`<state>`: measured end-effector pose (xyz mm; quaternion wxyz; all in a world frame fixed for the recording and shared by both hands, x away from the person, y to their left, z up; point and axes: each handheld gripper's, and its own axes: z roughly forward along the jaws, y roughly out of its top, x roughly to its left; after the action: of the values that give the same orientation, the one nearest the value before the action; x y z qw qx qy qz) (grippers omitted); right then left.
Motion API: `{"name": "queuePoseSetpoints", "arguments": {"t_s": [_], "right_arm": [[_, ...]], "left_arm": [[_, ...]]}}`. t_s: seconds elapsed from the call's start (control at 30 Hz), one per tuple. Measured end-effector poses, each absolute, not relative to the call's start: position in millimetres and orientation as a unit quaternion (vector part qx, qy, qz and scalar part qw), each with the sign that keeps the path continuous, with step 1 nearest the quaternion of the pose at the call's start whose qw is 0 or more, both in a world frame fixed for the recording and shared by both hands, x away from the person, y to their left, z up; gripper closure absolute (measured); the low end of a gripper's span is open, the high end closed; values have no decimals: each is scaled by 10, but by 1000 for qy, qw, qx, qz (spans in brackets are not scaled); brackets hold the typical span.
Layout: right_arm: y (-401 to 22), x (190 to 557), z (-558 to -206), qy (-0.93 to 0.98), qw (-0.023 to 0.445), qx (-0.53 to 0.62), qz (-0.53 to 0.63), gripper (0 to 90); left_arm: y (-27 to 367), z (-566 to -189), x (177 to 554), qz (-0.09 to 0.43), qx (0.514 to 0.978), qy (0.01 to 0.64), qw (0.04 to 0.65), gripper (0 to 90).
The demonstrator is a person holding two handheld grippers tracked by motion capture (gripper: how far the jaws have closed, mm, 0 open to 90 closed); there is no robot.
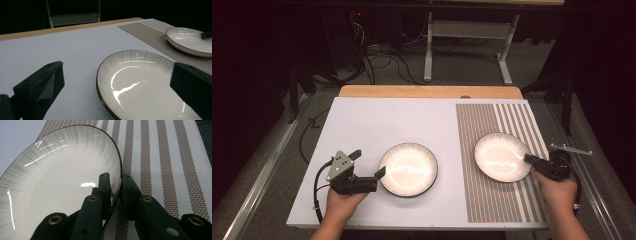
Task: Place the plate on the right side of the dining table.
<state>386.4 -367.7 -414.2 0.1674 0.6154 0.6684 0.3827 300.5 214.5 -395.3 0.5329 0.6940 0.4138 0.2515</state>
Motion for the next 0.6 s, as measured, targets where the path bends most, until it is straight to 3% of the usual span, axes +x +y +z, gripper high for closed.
{"name": "queuePoseSetpoints", "arguments": {"t_s": [0.23, 0.37, 0.6], "right_arm": [[-3674, 3849, -4162, 671, 186, 610, 377, 785], [-3677, 3760, -4059, 673, 241, 581, 390, 646], [-3579, 3567, -3814, 676, 290, 519, 435, 380]], "left_arm": [[2159, -3973, 2990, 250, 699, 412, 529, 3], [2154, -3977, 2972, 254, 698, 409, 529, 3], [2137, -3941, 2933, 262, 695, 407, 531, 3]]}}
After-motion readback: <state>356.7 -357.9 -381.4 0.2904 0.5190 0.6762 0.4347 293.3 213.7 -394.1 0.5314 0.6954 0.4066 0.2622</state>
